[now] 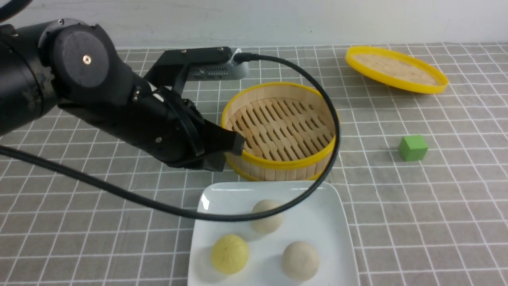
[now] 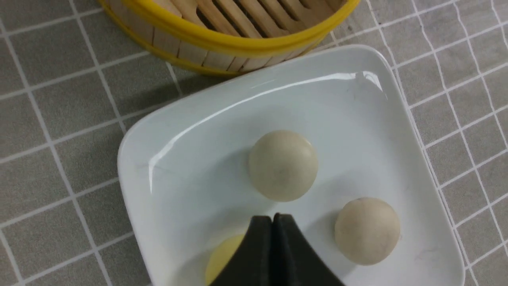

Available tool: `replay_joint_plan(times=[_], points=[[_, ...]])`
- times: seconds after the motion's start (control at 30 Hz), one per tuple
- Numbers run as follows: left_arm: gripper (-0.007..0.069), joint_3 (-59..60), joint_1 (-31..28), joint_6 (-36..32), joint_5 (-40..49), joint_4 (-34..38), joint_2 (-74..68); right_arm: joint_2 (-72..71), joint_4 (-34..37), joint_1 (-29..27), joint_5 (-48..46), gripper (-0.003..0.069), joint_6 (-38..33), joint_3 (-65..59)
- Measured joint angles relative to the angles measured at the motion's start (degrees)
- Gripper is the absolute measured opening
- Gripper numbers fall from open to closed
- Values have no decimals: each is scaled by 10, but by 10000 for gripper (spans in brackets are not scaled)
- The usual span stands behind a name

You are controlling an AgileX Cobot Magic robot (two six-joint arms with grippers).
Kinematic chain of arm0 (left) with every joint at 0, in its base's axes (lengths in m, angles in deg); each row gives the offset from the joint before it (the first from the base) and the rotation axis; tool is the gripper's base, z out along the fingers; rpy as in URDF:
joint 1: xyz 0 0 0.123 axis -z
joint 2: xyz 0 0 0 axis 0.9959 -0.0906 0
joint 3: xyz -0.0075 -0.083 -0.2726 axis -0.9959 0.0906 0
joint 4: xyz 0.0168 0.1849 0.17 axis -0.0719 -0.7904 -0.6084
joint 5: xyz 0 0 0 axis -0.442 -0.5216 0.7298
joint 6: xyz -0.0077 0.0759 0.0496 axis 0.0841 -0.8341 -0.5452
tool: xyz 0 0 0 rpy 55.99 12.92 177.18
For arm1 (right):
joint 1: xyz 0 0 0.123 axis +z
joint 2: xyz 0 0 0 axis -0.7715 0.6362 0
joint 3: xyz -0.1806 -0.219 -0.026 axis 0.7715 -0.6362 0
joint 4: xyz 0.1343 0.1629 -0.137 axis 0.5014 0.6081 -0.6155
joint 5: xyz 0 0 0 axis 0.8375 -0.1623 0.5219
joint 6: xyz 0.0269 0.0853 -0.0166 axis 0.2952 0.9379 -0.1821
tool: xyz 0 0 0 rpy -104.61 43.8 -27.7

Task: Put the steamed buns into the plate on the grey tablecloth.

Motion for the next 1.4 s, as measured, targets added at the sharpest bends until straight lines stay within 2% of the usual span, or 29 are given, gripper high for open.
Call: replay_joint_plan(times=[0.23, 0.4, 0.63, 0.7, 0.83, 0.93, 1.03, 1.13, 1.3, 1.4], points=[[2, 0, 0, 0, -8, -2, 0, 0, 0, 0, 0, 0, 0, -2], [2, 0, 0, 0, 18, -5, 9, -17, 0, -6, 1, 2, -1, -36], [2, 0, 0, 0, 27, -23, 73, -29, 0, -89, -2, 4, -2, -110], [2, 0, 0, 0, 34, -36, 114, -29, 0, -116, -12, 8, -2, -127], [2, 0, 0, 0, 66, -55, 179, -29, 0, -131, 2, 11, -2, -131], [2, 0, 0, 0, 99, -72, 228, -29, 0, -134, 6, 13, -2, -132], [2, 2, 0, 2, 172, -110, 307, -29, -1, -135, 7, 16, -2, -132], [2, 35, 0, 22, 198, -129, 386, -29, -1, -135, 8, 20, -2, -133], [2, 146, 0, 57, 161, -129, 508, -29, -1, -135, 9, 25, -4, -133], [2, 262, 0, 116, 37, -128, 594, -29, -1, -135, 9, 29, -4, -133]])
